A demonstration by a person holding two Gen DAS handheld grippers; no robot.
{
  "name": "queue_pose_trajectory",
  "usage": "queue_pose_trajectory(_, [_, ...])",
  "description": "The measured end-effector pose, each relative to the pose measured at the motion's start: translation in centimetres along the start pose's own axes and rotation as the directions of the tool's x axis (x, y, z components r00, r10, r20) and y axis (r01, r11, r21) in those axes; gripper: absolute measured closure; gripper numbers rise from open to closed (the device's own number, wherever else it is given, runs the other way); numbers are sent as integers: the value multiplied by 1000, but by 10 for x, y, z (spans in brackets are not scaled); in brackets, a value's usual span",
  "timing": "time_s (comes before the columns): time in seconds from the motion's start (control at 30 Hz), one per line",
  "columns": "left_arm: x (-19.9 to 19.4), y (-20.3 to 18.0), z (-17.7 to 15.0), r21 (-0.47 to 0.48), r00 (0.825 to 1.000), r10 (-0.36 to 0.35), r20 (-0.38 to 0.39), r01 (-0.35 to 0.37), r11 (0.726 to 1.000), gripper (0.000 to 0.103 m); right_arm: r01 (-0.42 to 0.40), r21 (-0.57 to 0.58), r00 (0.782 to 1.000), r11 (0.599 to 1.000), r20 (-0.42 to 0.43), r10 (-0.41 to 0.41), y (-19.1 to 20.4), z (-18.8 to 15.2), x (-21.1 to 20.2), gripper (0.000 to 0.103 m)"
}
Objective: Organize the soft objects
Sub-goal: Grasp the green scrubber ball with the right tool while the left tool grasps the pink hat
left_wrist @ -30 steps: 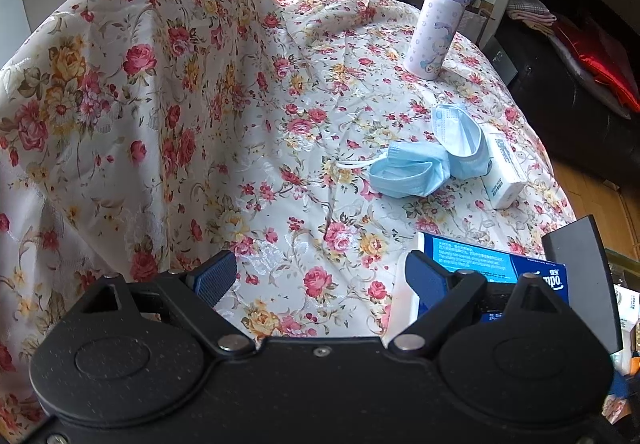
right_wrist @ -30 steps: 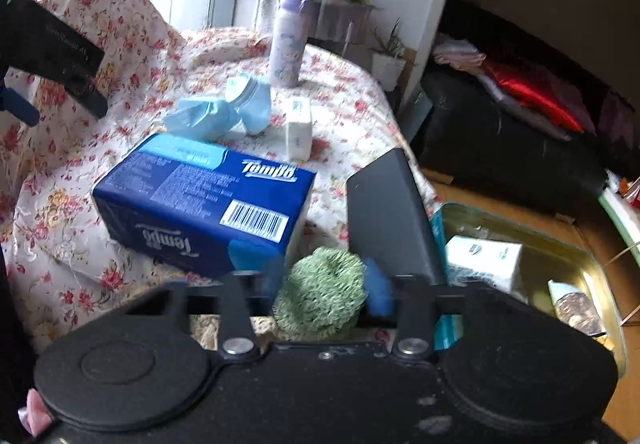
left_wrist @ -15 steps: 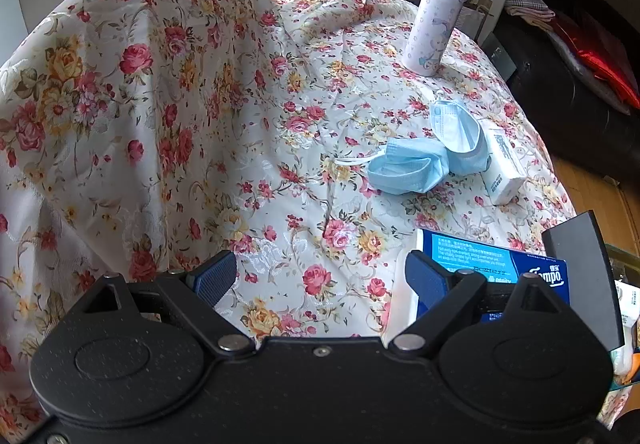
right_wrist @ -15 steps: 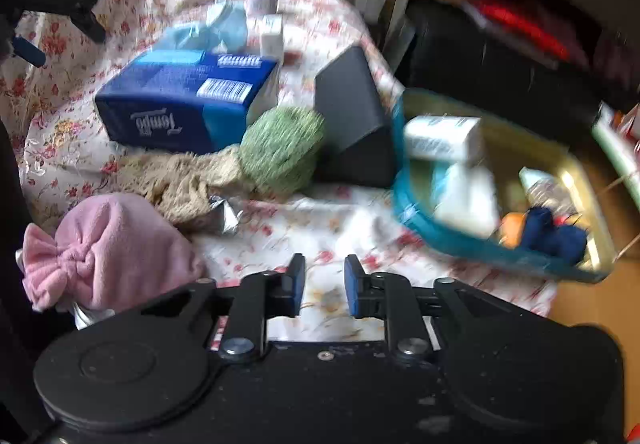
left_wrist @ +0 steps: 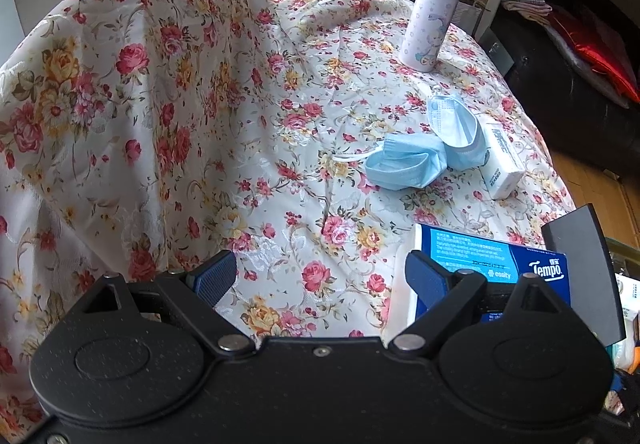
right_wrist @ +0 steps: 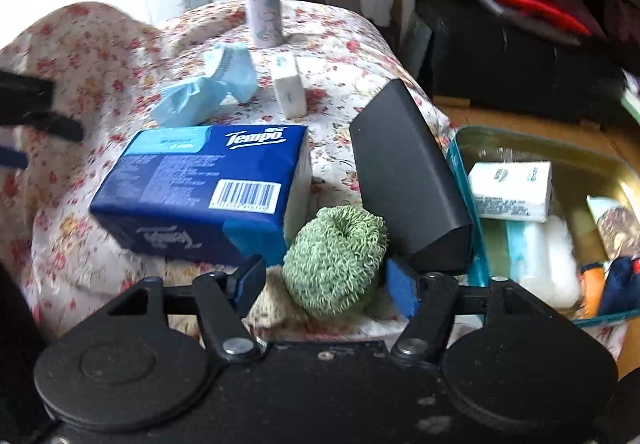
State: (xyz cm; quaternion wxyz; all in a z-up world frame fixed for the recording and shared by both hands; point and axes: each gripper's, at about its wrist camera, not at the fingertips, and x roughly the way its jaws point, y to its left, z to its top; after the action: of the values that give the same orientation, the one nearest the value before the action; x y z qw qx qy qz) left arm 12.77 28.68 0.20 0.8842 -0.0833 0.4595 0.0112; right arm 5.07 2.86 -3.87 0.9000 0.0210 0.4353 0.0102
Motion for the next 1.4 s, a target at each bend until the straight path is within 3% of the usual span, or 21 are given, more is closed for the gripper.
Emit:
queue_pose_trajectory(0.13, [-3, -3, -1, 22, 1000, -1, 3, 0, 1000, 15, -15, 60, 1000, 998, 10, 15, -8, -1, -8, 57])
queue_pose_trajectory(0.33, [-8, -15, -4, 84, 1000, -2, -3, 2, 997, 15, -40, 54, 997, 998, 64, 37, -28, -17, -57, 56])
queue_pose_trajectory(0.53, [-16, -44, -16, 161, 994, -65, -84, 78, 984, 15, -37, 40, 999, 999, 22, 36, -45, -40, -73, 56])
queue_pose_trajectory(0.67, [-26, -79, -40, 268, 983, -96, -158, 137, 954, 15, -44, 55, 999, 998, -8, 44, -55, -54, -74, 55])
queue_pose_trajectory(0.8, [-30, -118, -71, 426, 976, -65, -207, 150, 892, 15, -52, 85, 998, 995, -35, 55, -64, -65, -70, 54])
queue_pose_trajectory(0.97, [-22, -144, -96, 520, 960, -31, -277, 177, 836, 13, -90, 101, 995, 991, -39, 95, -75, -76, -67, 51])
queue_pose_trajectory(1.1, [-11, -151, -107, 559, 952, 25, -304, 157, 814, 11, -106, 87, 993, 991, -34, 109, -77, -81, -66, 44])
queue_pose_trajectory(1.2, [-1, -152, -110, 555, 943, 46, -329, 154, 817, 8, -115, 92, 992, 989, -33, 118, -78, -83, -64, 38])
queue_pose_trajectory(1.4, [-1, -156, -114, 566, 938, 35, -344, 177, 805, 9, -105, 92, 993, 990, -43, 110, -78, -83, -58, 29])
